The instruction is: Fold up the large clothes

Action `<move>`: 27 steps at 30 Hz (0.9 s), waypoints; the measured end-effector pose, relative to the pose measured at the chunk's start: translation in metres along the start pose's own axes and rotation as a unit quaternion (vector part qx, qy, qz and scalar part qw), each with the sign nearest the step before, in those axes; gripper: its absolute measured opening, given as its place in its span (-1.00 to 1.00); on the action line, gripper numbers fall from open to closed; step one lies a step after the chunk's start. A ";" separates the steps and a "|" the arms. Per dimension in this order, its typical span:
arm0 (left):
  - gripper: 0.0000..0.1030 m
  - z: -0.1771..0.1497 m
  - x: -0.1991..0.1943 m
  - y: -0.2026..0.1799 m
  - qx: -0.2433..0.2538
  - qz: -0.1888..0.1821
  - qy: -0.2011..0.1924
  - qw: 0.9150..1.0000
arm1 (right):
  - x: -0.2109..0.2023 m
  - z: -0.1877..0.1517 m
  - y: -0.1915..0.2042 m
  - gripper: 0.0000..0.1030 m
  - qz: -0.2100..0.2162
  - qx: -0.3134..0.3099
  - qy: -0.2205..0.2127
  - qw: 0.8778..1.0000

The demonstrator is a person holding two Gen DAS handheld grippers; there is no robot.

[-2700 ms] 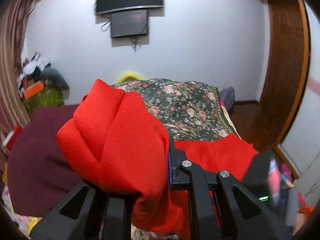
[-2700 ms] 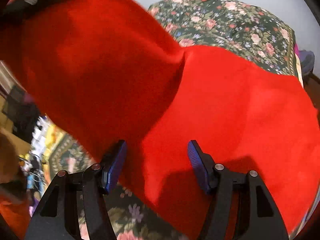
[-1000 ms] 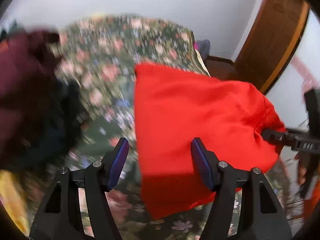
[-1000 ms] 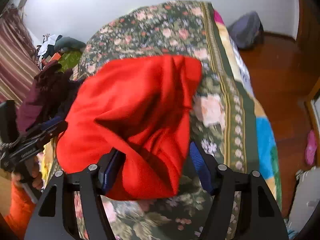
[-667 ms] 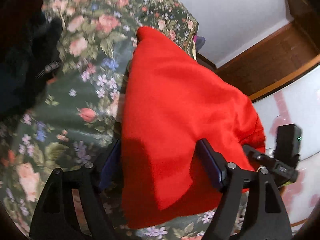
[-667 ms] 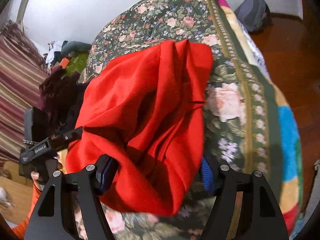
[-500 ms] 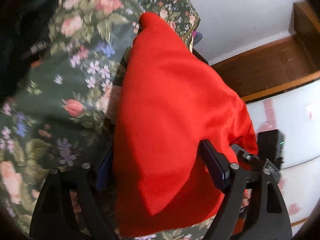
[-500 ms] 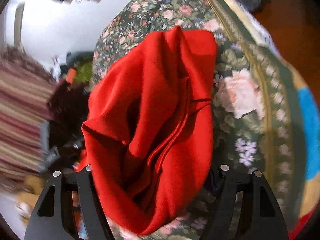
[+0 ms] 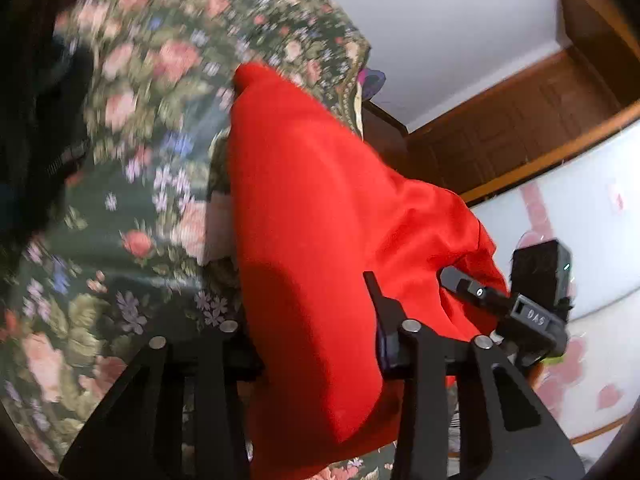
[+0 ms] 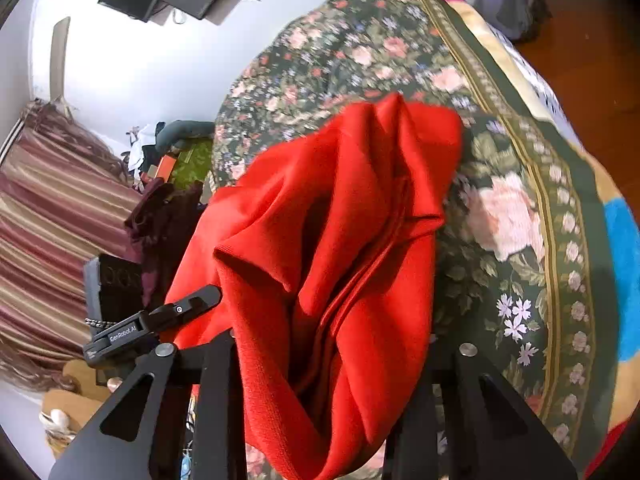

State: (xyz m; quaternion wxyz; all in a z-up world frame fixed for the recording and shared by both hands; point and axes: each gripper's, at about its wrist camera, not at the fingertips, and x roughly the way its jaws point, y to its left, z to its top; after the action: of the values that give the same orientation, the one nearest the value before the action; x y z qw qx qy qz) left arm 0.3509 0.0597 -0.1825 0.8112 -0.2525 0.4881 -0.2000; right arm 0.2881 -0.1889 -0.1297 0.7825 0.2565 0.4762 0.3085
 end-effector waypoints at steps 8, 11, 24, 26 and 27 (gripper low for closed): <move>-0.33 0.033 -0.093 -0.059 0.091 0.008 -0.090 0.992 | -0.024 0.028 0.087 -0.59 0.003 -0.094 -0.045 0.995; -0.34 0.057 -0.139 -0.075 0.127 0.022 -0.142 0.981 | -0.025 0.041 0.126 -0.59 0.013 -0.129 -0.072 0.989; -0.33 0.087 -0.333 0.028 0.102 0.131 -0.335 0.927 | 0.116 0.078 0.310 -0.58 0.108 -0.253 -0.063 0.959; -0.33 0.084 -0.337 0.063 0.083 0.163 -0.333 0.925 | 0.159 0.070 0.323 -0.58 0.104 -0.259 -0.030 0.960; -0.33 0.081 -0.337 0.086 0.071 0.184 -0.326 0.924 | 0.187 0.064 0.326 -0.58 0.096 -0.257 -0.007 0.961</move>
State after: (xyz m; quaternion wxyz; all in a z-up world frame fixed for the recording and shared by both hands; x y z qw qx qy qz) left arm 0.2808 0.3379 0.0306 0.9639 -0.1512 0.2187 0.0120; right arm 0.3341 0.1611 0.0138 0.7921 0.0933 0.3481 0.4927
